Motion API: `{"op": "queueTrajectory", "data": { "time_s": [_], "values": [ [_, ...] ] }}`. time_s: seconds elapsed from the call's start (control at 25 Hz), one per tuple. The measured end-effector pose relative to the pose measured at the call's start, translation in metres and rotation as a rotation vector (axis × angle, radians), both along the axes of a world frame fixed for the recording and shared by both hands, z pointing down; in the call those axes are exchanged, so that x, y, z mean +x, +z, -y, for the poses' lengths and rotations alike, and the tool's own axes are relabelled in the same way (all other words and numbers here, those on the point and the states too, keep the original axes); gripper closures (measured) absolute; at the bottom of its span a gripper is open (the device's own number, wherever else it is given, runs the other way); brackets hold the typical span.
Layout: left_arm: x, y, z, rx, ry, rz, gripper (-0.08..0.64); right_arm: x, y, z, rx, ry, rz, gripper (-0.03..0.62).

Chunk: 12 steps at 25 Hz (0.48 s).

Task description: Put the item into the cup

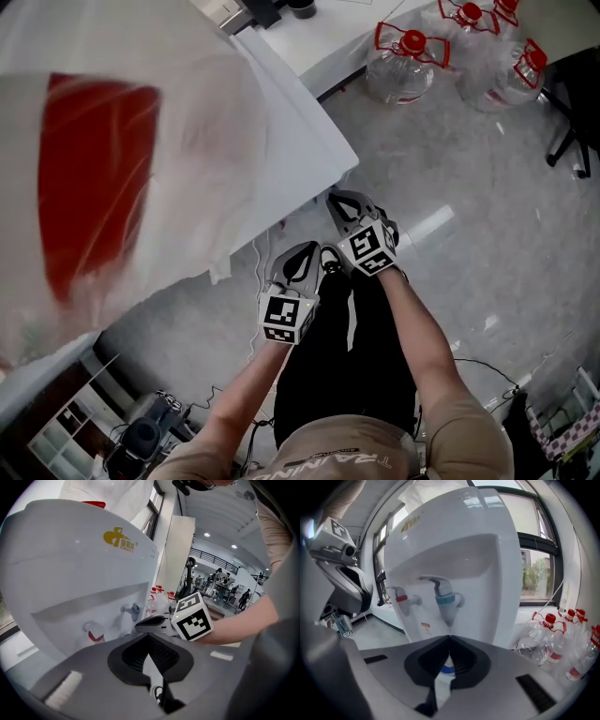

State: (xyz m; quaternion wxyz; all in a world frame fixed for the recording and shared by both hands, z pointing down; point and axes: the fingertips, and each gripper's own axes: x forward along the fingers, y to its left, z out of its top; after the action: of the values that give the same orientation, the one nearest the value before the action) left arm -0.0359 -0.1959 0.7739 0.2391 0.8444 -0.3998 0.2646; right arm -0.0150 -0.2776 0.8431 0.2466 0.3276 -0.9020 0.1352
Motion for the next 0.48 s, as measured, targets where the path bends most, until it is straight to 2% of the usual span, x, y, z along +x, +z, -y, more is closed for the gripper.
{"op": "queueTrajectory", "data": {
  "time_s": [0.48],
  "values": [
    [-0.007,0.009,-0.011,-0.029,-0.024,-0.007,0.552,-0.012,0.030,0.005,-0.047,0.005,0.009,0.580]
  ]
}}
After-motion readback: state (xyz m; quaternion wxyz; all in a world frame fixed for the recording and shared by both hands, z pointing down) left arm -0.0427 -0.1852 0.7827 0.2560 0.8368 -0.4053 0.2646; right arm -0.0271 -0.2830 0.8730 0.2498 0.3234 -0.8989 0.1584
